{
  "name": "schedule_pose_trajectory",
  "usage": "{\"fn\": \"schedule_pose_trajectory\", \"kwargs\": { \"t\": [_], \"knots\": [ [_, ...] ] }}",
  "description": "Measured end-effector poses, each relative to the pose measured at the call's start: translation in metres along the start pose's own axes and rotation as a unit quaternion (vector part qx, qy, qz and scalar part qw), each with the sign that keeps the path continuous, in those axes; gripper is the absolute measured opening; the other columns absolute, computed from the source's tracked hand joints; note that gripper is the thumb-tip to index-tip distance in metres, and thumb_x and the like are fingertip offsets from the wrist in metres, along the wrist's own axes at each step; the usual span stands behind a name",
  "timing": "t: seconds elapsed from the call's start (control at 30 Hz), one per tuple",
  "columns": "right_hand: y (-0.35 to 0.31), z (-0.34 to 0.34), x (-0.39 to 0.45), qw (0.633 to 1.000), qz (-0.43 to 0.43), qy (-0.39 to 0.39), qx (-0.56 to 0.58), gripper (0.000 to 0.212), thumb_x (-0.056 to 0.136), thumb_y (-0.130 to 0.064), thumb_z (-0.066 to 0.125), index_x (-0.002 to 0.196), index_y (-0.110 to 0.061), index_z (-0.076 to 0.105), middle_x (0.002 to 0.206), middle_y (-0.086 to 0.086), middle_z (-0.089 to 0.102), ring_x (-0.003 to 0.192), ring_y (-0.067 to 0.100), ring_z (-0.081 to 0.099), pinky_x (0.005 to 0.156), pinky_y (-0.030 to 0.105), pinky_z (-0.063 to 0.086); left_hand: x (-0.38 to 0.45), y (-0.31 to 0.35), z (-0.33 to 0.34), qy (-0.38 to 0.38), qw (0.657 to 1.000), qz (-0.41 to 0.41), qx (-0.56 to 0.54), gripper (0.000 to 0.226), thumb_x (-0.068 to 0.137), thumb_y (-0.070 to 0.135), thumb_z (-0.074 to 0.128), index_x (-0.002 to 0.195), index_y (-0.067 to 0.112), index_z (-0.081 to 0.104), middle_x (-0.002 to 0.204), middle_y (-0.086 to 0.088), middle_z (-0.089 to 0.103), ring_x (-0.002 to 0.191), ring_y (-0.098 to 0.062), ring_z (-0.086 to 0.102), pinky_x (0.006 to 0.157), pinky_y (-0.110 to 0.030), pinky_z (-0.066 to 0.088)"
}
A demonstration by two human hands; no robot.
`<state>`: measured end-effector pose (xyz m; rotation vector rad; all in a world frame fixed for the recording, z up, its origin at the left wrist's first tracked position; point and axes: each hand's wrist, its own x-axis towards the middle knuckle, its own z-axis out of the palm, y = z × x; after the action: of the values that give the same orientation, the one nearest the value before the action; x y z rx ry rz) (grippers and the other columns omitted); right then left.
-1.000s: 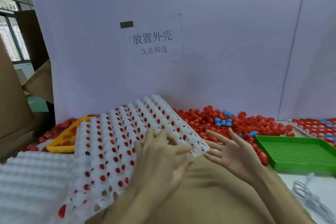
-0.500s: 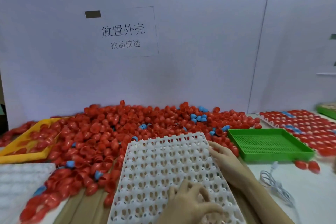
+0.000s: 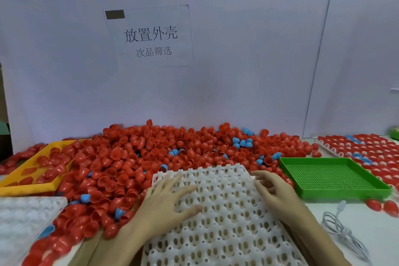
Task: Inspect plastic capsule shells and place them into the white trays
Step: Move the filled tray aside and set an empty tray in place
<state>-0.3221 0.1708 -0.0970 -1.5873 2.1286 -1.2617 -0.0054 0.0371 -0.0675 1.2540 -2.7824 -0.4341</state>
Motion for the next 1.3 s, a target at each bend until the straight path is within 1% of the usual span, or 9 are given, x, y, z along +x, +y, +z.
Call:
{"fn": "schedule_pose_trajectory", "kwargs": {
  "t": [0.23,0.33,0.43,0.57,0.63,0.7,0.93,1.13,1.3],
  "knots": [
    [-0.021,-0.016,-0.010,0.998,-0.018,-0.034,-0.040,0.029,0.095,-0.050,0.069,0.123,-0.044,0.069,0.116,-0.032,0.068,0.109,-0.007,0.065,0.092,0.025,0.057,-0.017,0.036,0.015,0.048,0.993,-0.089,0.056,0.094,0.076,0.102,0.010,0.156,0.055,0.020,0.172,0.004,0.002,0.156,-0.035,0.002,0.123,-0.059,0.007],
    [-0.020,-0.018,-0.010,0.991,-0.002,-0.039,-0.127,0.034,0.095,-0.043,0.072,0.128,-0.035,0.067,0.118,-0.025,0.066,0.108,-0.005,0.062,0.097,0.026,0.054,-0.020,0.046,0.021,0.063,0.984,-0.118,0.116,0.083,0.082,0.096,0.007,0.150,0.053,0.025,0.165,-0.001,0.014,0.144,-0.035,0.020,0.108,-0.061,0.023],
    [-0.020,-0.018,-0.009,0.983,0.017,-0.049,-0.177,0.025,0.098,-0.035,0.072,0.123,-0.032,0.071,0.108,-0.023,0.068,0.100,-0.002,0.064,0.092,0.026,0.056,-0.013,0.044,0.016,0.094,0.977,-0.118,0.154,0.070,0.090,0.088,0.008,0.145,0.051,0.030,0.153,-0.002,0.032,0.135,-0.033,0.032,0.101,-0.062,0.020],
    [-0.023,-0.014,0.001,0.967,0.006,-0.046,-0.251,0.025,0.104,-0.019,0.063,0.126,-0.022,0.072,0.120,-0.009,0.071,0.112,0.010,0.065,0.098,0.027,0.051,0.001,0.008,-0.008,0.186,0.979,-0.072,-0.029,0.049,0.101,0.071,0.030,0.141,0.046,0.041,0.128,0.008,0.049,0.120,-0.016,0.052,0.106,-0.043,0.043],
    [-0.023,-0.018,0.012,0.969,0.008,-0.019,-0.245,0.026,0.103,-0.012,0.062,0.126,-0.019,0.073,0.120,-0.004,0.073,0.110,0.012,0.067,0.094,0.026,0.053,0.003,-0.020,-0.012,0.247,0.953,-0.055,-0.168,0.027,0.105,0.053,0.046,0.119,0.034,0.060,0.110,0.012,0.057,0.108,-0.014,0.058,0.094,-0.036,0.052],
    [-0.024,-0.023,0.027,0.974,0.001,-0.021,-0.226,0.026,0.102,-0.007,0.062,0.122,-0.019,0.075,0.119,-0.004,0.074,0.104,0.009,0.066,0.090,0.022,0.053,0.005,-0.041,-0.009,0.286,0.936,-0.042,-0.202,0.017,0.106,0.035,0.055,0.099,0.026,0.067,0.097,0.010,0.064,0.101,-0.017,0.061,0.090,-0.038,0.050],
    [-0.048,0.008,0.073,0.968,-0.056,-0.145,-0.198,0.029,0.104,-0.006,0.060,0.123,-0.021,0.077,0.123,-0.007,0.075,0.113,0.006,0.067,0.098,0.019,0.052,0.011,-0.060,0.003,0.284,0.958,0.041,0.024,0.017,0.103,0.029,0.062,0.111,0.021,0.075,0.106,0.010,0.059,0.103,-0.012,0.052,0.093,-0.030,0.047],
    [-0.062,0.040,0.077,0.968,-0.088,-0.152,-0.176,0.030,0.105,-0.006,0.059,0.123,-0.021,0.076,0.125,-0.008,0.074,0.115,0.004,0.066,0.101,0.018,0.051,0.012,-0.062,0.004,0.312,0.946,0.025,0.088,0.012,0.080,0.012,0.088,0.087,0.017,0.079,0.090,0.004,0.064,0.083,-0.019,0.061,0.072,-0.036,0.054],
    [-0.063,0.029,0.077,0.971,-0.088,-0.126,-0.186,0.029,0.106,-0.011,0.057,0.127,-0.021,0.075,0.129,-0.008,0.072,0.119,0.007,0.065,0.104,0.019,0.049,0.016,-0.063,0.006,0.339,0.935,0.017,0.105,0.011,0.081,0.009,0.086,0.083,0.016,0.078,0.088,0.002,0.064,0.081,-0.021,0.060,0.071,-0.038,0.053]
  ]
}}
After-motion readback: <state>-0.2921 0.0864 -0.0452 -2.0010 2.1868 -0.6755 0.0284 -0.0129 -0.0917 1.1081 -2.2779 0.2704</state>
